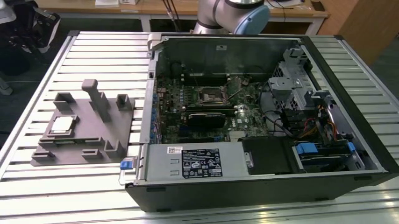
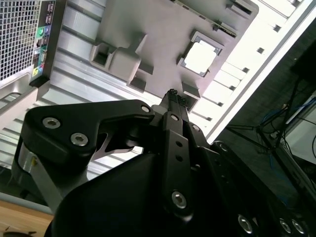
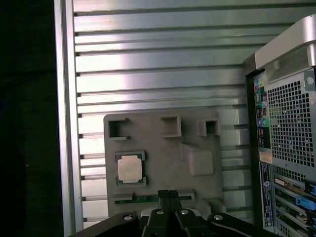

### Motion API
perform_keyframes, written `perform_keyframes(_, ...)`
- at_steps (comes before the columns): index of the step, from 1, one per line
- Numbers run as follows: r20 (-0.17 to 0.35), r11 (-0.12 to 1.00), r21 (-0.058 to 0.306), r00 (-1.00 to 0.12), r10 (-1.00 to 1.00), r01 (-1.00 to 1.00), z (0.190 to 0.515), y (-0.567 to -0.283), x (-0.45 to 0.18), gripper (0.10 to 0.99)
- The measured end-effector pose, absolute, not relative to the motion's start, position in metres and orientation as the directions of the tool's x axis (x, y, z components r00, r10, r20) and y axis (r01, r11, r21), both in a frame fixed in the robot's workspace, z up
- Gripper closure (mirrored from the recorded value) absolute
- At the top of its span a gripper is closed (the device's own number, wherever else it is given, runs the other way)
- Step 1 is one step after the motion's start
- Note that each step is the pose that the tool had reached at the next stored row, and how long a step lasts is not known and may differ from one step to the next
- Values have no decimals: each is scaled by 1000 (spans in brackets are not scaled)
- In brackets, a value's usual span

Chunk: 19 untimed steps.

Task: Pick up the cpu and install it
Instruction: 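Reach for the cpu, then pick up the cpu and move it towards the insertion slot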

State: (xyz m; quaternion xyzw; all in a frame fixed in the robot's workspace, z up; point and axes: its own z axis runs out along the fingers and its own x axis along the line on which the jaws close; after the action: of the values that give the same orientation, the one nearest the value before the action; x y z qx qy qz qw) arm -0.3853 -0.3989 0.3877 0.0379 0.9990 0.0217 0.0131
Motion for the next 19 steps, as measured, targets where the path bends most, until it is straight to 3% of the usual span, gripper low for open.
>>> perform_keyframes(19, -24, 996, 44, -997, 76, 75, 386, -399, -417, 980)
